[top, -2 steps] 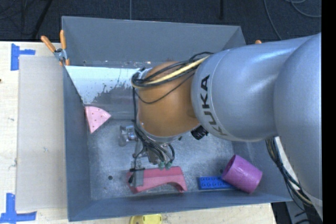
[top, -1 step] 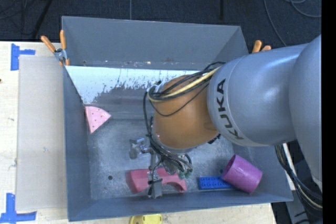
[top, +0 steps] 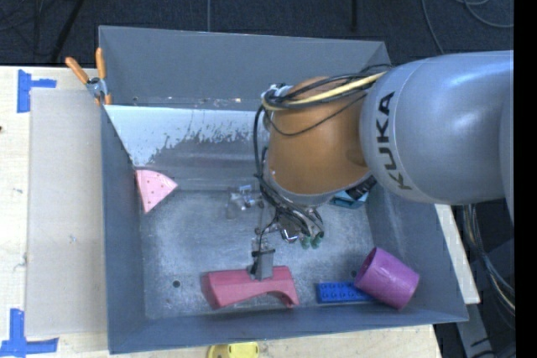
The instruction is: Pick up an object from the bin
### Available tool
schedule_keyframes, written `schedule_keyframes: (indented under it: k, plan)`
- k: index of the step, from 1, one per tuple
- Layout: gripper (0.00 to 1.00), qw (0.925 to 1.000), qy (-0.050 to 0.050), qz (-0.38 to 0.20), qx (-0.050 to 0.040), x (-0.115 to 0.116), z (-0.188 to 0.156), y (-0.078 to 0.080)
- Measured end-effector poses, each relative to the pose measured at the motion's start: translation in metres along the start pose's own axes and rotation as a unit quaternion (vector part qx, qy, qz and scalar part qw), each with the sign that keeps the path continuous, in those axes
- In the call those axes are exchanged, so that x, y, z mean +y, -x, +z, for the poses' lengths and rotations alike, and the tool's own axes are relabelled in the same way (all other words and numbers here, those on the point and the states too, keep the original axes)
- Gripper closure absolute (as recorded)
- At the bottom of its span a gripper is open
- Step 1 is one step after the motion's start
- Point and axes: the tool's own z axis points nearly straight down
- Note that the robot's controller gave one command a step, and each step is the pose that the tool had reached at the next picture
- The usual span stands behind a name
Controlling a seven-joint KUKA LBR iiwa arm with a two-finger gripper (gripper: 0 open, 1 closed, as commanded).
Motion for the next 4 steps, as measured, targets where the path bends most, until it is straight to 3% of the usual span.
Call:
schedule_keyframes:
  k: [1,2,3,4]
  plan:
    - [0.00,0.9995,-0.001,-0.032,-0.0042,-0.010,0.037,-0.010]
    - [0.00,0.9995,0.000,-0.031,0.0012,-0.025,0.074,-0.043]
    - [1.00,0.9983,0.000,-0.059,-0.0032,-0.029,0.109,-0.033]
    - [1.00,0.9983,0.000,-0.058,-0.0033,-0.029,0.109,-0.033]
